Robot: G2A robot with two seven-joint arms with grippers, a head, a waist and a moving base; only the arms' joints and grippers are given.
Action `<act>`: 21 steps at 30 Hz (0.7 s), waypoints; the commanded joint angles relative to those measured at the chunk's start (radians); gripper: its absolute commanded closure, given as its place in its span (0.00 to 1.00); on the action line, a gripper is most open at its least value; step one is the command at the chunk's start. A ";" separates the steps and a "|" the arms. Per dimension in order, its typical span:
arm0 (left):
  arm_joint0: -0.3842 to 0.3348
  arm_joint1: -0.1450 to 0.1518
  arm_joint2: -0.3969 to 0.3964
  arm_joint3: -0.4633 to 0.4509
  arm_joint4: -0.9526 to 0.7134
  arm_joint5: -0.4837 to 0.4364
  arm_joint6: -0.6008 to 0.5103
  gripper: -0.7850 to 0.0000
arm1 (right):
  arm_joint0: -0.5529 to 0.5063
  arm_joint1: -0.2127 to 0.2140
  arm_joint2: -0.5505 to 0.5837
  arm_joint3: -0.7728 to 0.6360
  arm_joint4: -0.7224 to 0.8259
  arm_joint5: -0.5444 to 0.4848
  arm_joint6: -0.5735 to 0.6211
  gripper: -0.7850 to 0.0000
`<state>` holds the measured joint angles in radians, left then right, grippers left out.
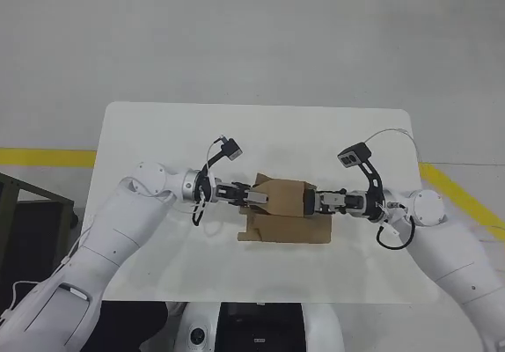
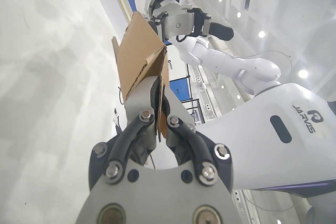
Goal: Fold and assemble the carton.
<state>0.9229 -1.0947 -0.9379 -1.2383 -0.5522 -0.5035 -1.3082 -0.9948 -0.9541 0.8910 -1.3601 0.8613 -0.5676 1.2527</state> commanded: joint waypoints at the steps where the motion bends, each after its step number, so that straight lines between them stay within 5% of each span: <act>1: 0.000 -0.002 0.001 0.003 -0.007 0.000 0.004 1.00 | 0.002 -0.005 -0.005 0.004 0.002 0.003 0.003 0.05; 21: 0.005 -0.006 -0.014 -0.003 -0.034 0.015 -0.023 1.00 | 0.000 -0.030 0.037 0.070 -0.004 0.007 0.008 0.17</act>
<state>0.9264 -1.1008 -0.9513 -1.2390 -0.5830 -0.4906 -1.3292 -0.9937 -0.9828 0.9283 -1.2886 0.8553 -0.5603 1.2601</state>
